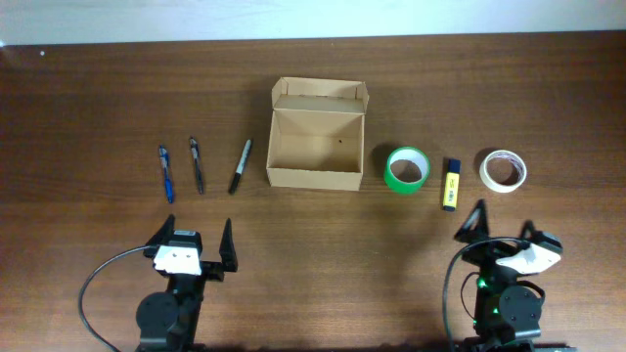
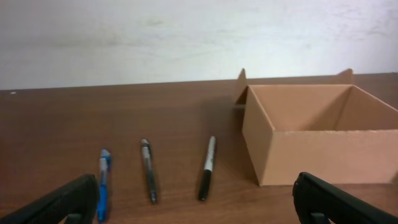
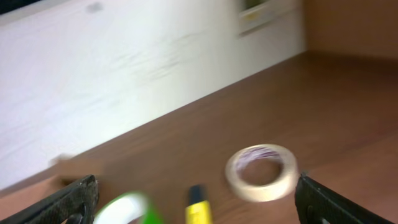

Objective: Pack container

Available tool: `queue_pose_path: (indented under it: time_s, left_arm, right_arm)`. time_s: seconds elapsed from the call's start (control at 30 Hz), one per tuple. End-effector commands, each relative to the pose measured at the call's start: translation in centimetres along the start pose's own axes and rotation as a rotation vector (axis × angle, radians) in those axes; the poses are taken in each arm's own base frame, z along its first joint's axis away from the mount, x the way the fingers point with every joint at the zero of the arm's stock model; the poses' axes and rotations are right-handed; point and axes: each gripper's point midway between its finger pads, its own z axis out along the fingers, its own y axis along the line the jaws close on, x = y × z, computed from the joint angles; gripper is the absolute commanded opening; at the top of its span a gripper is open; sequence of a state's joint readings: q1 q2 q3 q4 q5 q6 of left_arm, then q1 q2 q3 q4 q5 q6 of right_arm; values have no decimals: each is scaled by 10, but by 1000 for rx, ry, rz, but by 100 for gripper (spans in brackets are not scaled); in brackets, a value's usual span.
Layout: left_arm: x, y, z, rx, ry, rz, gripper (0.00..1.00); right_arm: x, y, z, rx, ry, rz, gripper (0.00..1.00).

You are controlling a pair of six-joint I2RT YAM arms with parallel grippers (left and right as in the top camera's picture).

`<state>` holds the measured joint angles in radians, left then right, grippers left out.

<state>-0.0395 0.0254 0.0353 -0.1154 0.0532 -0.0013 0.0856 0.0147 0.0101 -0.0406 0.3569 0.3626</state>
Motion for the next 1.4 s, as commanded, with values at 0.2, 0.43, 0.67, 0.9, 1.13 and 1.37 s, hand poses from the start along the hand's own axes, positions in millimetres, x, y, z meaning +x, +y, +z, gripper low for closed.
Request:
queue_pose_path:
  time_s: [0.2, 0.43, 0.67, 0.9, 1.13, 1.37]
  left_arm:
    - [-18, -23, 0, 133, -73, 2, 99]
    - [-9, -33, -9, 190, 70, -16, 99]
    - [-89, -33, -10, 191, 37, 12, 99]
    - [-170, -37, 28, 211, 186, -9, 99]
    - [-233, -53, 63, 262, 325, -15, 99]
    - [-244, -74, 58, 390, 370, -44, 99]
  right_arm:
    - [24, 63, -14, -382, 139, -1, 99]
    - [30, 75, -26, -447, 248, -70, 99]
    - [-55, 99, -47, -458, 231, -182, 99]
    - [-105, 114, -68, -385, 593, -263, 99]
    - [-144, 127, -72, -305, 912, -333, 99]
    - [-154, 140, -48, -277, 1008, -337, 99]
